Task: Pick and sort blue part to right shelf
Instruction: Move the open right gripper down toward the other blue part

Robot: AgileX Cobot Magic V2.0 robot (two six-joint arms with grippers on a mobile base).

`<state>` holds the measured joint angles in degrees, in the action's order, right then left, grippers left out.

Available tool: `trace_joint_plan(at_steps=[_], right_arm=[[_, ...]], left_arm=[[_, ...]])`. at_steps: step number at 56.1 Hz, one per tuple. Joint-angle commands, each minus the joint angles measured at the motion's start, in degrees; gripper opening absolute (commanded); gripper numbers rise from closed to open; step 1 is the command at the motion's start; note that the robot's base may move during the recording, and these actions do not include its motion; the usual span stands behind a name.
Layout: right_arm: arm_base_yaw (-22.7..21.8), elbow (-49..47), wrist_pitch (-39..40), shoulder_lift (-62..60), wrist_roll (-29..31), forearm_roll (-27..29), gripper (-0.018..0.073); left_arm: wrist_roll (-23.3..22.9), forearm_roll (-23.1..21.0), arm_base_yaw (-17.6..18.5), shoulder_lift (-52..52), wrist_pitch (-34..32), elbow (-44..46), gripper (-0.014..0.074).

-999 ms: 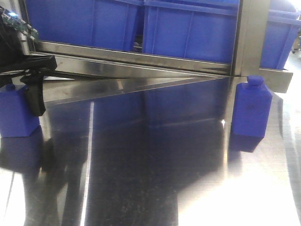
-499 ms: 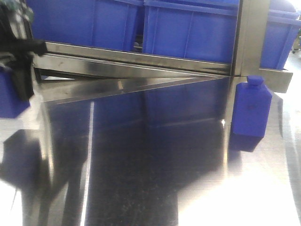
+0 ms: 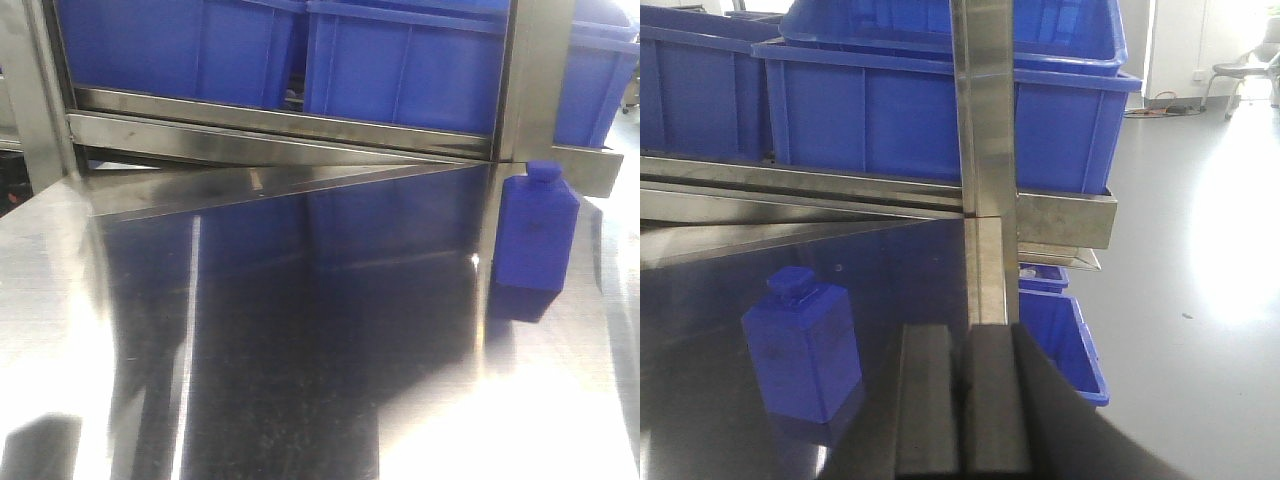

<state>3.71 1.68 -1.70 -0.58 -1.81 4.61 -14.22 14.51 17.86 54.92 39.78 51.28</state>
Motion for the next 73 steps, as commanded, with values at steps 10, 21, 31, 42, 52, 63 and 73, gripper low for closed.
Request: trace_joint_plan(at_steps=[10,21,31,42,52,63,73], right_arm=[[-0.22,-5.21,2.87,-0.52,0.14,-0.13,0.0045],[-0.22,-18.07,-10.84,7.49,0.14,-0.52,0.0045],[1.03,-31.08,-17.58,19.93,0.19,-0.52,0.0045],[4.90,-44.08,-27.16,33.09,0.19,-0.47,0.0045],[10.59,-52.72,-33.05,43.88,0.19,-0.42,0.0052],[15.76,-57.48,-33.61,52.51,0.19,-0.42,0.0484],[16.43,-57.64,-26.35,56.72,0.12,-0.40,0.0610]], left_arm=[[-0.06,1.96,0.50,-14.64,-12.68,-11.27,0.0332],[-0.06,1.76,0.50,-23.00,-17.01,-18.78,0.0332],[-0.06,1.53,0.50,-31.16,-19.74,-23.10,0.0332],[-0.06,1.53,0.50,-39.97,-19.49,-25.16,0.0332],[-0.06,1.53,0.50,-48.59,-16.07,-25.82,0.0332],[-0.06,1.75,0.50,-52.95,-15.67,-25.82,0.0332],[-0.06,1.75,0.50,-52.95,-15.67,-25.82,0.0332]])
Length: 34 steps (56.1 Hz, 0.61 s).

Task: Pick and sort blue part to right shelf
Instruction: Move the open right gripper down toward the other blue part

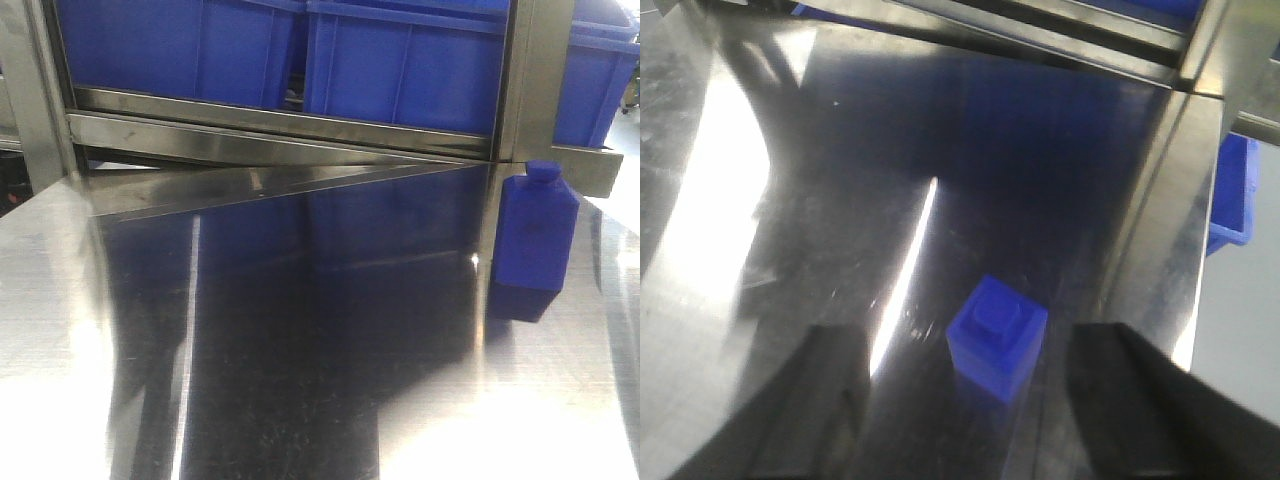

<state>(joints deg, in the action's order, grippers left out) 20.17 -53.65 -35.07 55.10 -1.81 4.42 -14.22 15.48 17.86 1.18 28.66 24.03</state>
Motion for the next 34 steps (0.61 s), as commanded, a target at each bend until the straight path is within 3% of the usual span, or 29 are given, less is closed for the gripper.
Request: trace_joint_plan(at_steps=[1,12,23,34], right_arm=[[-0.04,-2.47,7.10,1.26,0.12,-0.11,0.0610],[0.02,-8.62,-1.93,7.19,-2.45,5.62,0.0610],[0.70,-18.54,-12.91,17.12,-9.71,5.02,0.0610],[1.83,-25.79,-23.43,25.48,-23.99,-4.42,0.0610]], left_arm=[[-0.06,0.78,0.50,0.79,-4.55,1.43,0.0332],[-0.06,0.78,0.50,0.79,-4.55,1.43,0.0332],[-0.06,0.78,0.50,0.79,-4.55,1.43,0.0332],[-0.06,0.78,0.50,0.79,-4.55,1.43,0.0332]])
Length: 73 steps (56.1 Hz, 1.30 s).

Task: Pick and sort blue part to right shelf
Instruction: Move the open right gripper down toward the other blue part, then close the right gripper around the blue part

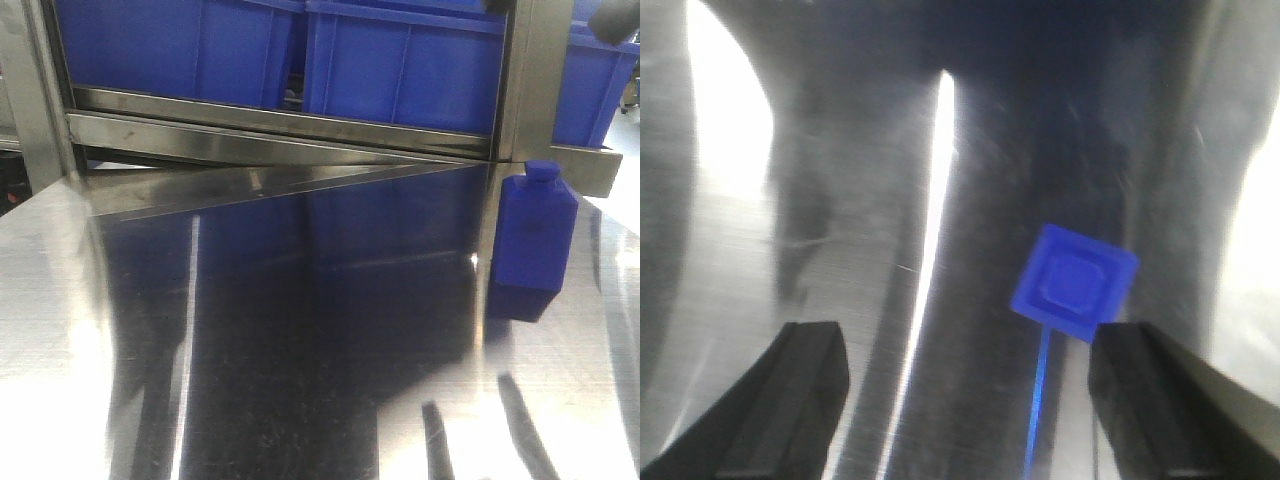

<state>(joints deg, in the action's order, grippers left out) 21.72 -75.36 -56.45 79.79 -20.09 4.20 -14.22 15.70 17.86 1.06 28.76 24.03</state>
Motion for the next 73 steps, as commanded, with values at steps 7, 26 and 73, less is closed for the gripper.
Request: trace_joint_plan(at_steps=[7,26,73], right_arm=[[0.61,-6.08,-4.86,4.38,-10.00,-9.33,0.0610],[0.61,-6.36,-4.99,13.87,-10.60,-9.33,0.0610],[2.73,-6.06,-2.74,22.40,-5.81,-10.16,0.0128]], left_arm=[[-0.06,0.68,0.50,0.91,-4.65,1.43,0.0332],[-0.06,0.69,0.50,0.91,-4.65,1.43,0.0332],[-0.06,0.67,0.50,0.91,-4.12,1.43,0.0332]])
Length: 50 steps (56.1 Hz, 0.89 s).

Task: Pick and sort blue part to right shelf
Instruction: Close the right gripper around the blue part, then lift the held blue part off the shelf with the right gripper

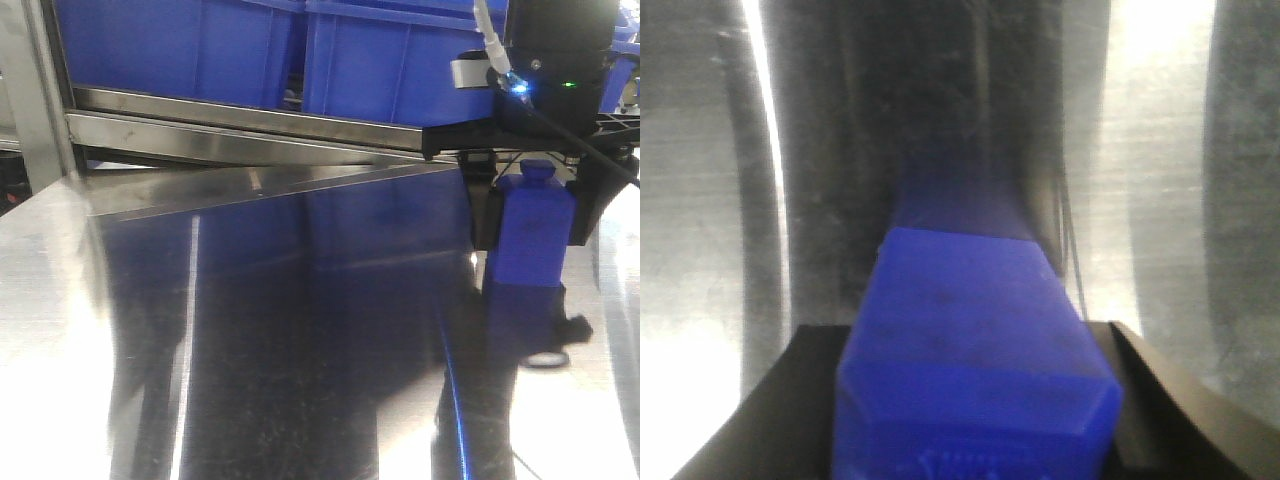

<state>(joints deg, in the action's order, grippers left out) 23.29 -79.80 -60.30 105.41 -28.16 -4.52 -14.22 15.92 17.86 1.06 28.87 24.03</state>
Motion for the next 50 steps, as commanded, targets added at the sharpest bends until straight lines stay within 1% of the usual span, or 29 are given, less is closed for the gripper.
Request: trace_joint_plan(at_steps=[1,6,10,14,23,32,41,50], right_arm=[[1.70,-1.31,1.28,-3.43,2.48,-1.79,0.0128],[4.31,1.24,2.78,-5.21,2.55,-4.90,0.0128],[6.62,5.22,5.60,-7.88,2.50,-6.82,0.0128],[7.88,9.20,8.69,-11.32,2.50,-7.10,0.0128],[8.07,17.99,15.19,-22.09,2.50,-7.66,0.0128],[8.07,27.65,20.92,-35.82,2.50,-11.64,0.0128],[8.07,36.44,24.84,-50.65,2.50,-14.93,0.0128],[8.07,44.20,26.44,-66.78,2.50,-17.18,0.0128]], left_arm=[[-0.06,0.45,0.50,0.91,-4.00,1.43,0.0332],[-0.06,0.45,0.50,0.91,-3.03,1.43,0.0332],[-0.06,0.45,0.50,0.91,-1.74,1.43,0.0332],[-0.06,0.45,0.50,0.91,-0.19,1.43,0.0332],[-0.06,0.33,0.50,0.66,3.02,1.43,0.0332],[-0.06,-0.03,0.50,-1.61,3.87,1.43,0.0332],[-0.06,0.08,0.50,-2.52,5.17,1.43,0.0332],[-0.06,0.15,0.50,-2.52,5.97,1.43,0.0332]])
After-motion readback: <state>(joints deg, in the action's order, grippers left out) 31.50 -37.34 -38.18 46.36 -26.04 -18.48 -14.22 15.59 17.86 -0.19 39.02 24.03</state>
